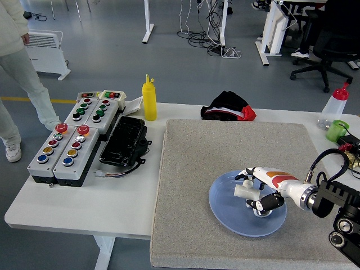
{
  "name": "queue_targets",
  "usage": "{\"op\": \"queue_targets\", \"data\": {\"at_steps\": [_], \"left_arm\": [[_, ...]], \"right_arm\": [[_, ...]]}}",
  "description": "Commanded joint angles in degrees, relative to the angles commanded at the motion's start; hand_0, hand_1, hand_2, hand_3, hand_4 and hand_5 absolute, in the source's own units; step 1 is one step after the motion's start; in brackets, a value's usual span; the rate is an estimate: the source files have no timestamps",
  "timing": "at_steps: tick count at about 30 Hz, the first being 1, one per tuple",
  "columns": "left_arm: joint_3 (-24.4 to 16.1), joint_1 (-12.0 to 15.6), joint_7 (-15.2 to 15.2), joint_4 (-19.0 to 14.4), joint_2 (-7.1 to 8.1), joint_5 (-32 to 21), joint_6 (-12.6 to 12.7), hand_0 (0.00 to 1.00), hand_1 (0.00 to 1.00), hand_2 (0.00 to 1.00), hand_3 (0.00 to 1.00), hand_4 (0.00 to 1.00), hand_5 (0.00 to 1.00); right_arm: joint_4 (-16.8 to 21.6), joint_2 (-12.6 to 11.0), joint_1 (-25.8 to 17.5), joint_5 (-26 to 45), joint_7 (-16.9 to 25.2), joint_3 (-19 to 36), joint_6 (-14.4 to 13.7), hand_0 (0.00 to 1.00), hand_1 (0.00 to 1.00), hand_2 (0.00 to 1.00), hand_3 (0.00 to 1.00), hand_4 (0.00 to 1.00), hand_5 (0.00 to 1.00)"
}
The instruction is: Pick pipe place plate twice
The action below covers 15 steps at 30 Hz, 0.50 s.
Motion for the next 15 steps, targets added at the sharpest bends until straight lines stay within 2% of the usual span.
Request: {"op": "queue_targets", "data": {"at_steps": [3, 4, 6, 15], "left_arm": [[-0.2, -0.1, 0.2, 0.0, 0.00, 0.4, 0.1, 0.578, 0.619, 0.635, 0.580, 0.377, 0.998], [-0.2, -0.1, 0.2, 0.0, 0.00, 0.5, 0.1, 0.578, 0.619, 0.634, 0.571, 0.376, 0.998], [-0.3, -0.2, 0.3, -0.1, 0.00, 0.6, 0.1, 0.578, 0.619, 0.634, 0.571, 0.376, 0.998], [-0.6, -0.4, 0.3, 0.0, 0.00, 0.8, 0.2, 0.578, 0.619, 0.635, 0.569, 0.376, 0.998]], "right_arm": [[-0.2, 0.9, 0.1, 0.1, 0.3, -0.4, -0.7, 0.934, 0.882, 0.982, 0.920, 0.730, 0.293], [-0.3, 1.1, 0.2, 0.1, 0.5, -0.4, -1.0, 0.988, 0.923, 0.998, 0.932, 0.738, 0.295], [-0.2, 1.5, 0.3, 0.3, 0.9, -0.4, -1.6, 0.988, 0.923, 0.998, 0.932, 0.738, 0.295], [1.5, 1.3, 0.0, 1.8, 1.6, 1.2, -2.0, 0.998, 0.928, 0.998, 0.949, 0.744, 0.295]]}}
